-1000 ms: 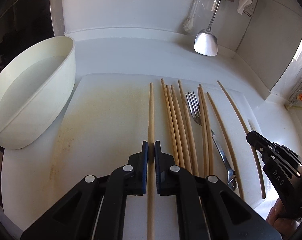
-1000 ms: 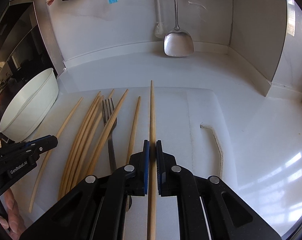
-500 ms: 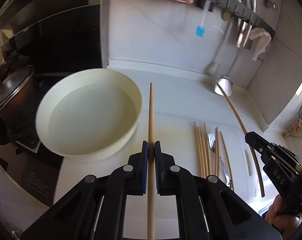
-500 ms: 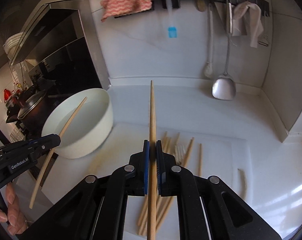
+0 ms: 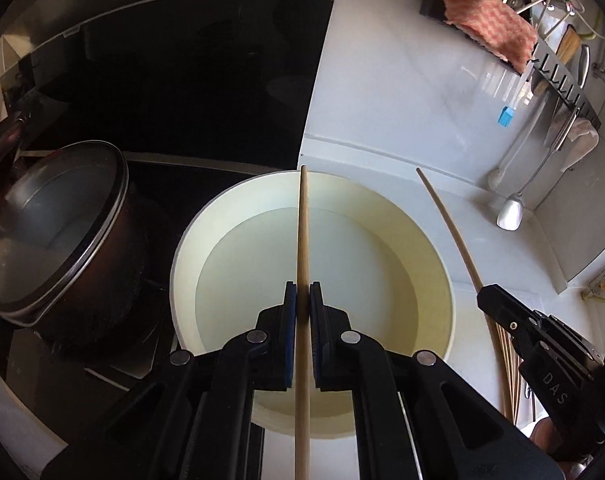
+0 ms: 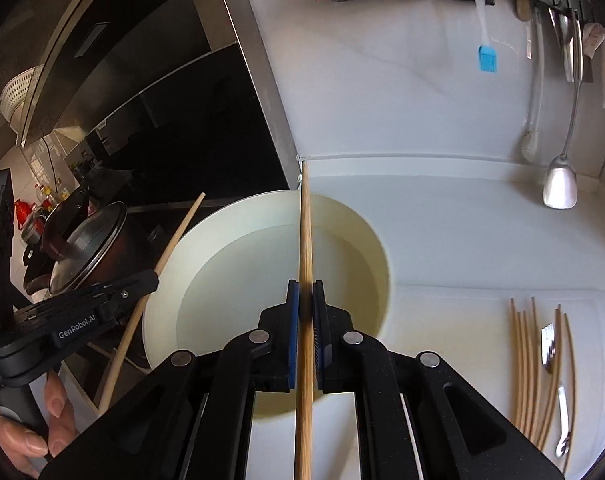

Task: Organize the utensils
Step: 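Carry the chopstick with the right tool over the white basin, then open the right tool to drop the chopstick into the basin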

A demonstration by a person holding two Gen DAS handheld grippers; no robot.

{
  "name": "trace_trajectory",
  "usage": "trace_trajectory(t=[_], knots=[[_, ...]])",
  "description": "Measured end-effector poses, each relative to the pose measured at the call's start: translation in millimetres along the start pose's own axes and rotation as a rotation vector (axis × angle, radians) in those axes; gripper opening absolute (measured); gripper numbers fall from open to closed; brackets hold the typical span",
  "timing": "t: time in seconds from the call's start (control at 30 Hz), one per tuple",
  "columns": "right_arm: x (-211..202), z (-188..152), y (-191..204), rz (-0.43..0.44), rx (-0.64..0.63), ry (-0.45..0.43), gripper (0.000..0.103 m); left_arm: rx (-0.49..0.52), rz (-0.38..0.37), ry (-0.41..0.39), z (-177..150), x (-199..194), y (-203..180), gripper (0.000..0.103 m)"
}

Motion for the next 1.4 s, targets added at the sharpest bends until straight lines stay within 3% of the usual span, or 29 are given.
trace_trajectory(t=[0.3,0.6,1.1,1.3,1.4], knots=[[73.3,-4.8,25.0,0.002,0.084,0.113,0.006,0.006,-0.059,0.117,7.8,65.0,15.7,0.007],[124.9,-22.1,16.0,-0.013,0.115,0.243,0.006,0.041,-0.038,0.193,3.3,113.7,17.8,0.007],[150.9,-44.2,6.9,-0.007,0.118,0.384,0.006,0.058,0.012,0.278,-8.8,147.0,27.0,0.007],[152.6,-48.2,8.8,-0.006,0.116,0.400,0.007,0.070,0.042,0.301,-10.4,151.1,31.9,0.008],[151.4,-49.3,9.1,-0.008,0.114,0.404,0.007,0.071,0.046,0.307,-10.1,153.4,28.3,0.013]])
Point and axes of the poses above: each gripper's, at about its wrist camera, not at the fingertips, and x roughly the way its jaws point, y to its left, z to its top, the point moved 10 cm from there along x, roughly the way its jaws point, and after that the axes turned 9 degrees about -x, right-handed, at the moved point
